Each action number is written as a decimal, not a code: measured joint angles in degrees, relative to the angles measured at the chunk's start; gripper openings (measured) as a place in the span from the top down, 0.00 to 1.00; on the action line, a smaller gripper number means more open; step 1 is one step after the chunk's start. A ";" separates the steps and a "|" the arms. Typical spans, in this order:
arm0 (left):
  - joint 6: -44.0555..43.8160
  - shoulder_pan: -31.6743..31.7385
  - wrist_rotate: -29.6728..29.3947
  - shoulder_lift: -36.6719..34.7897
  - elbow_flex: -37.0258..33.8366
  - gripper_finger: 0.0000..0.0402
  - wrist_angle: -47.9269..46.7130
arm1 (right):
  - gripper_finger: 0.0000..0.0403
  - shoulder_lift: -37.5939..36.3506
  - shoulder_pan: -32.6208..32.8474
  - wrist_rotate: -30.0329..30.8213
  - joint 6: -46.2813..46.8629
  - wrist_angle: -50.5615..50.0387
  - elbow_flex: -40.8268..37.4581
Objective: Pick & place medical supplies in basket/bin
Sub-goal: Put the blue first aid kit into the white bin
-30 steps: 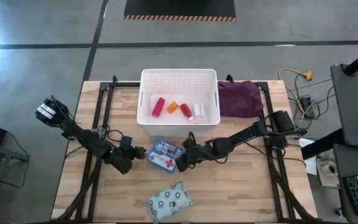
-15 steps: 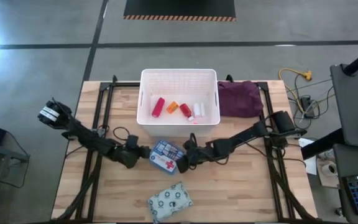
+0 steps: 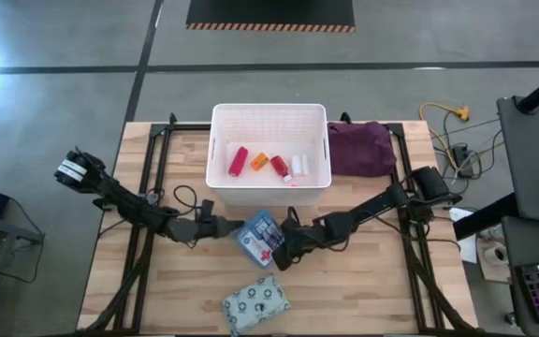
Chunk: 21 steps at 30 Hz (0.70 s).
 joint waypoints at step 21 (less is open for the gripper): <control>14.38 0.66 5.56 0.14 9.52 0.92 -7.45 | 0.98 -0.71 -1.12 4.90 -0.94 -1.65 -0.10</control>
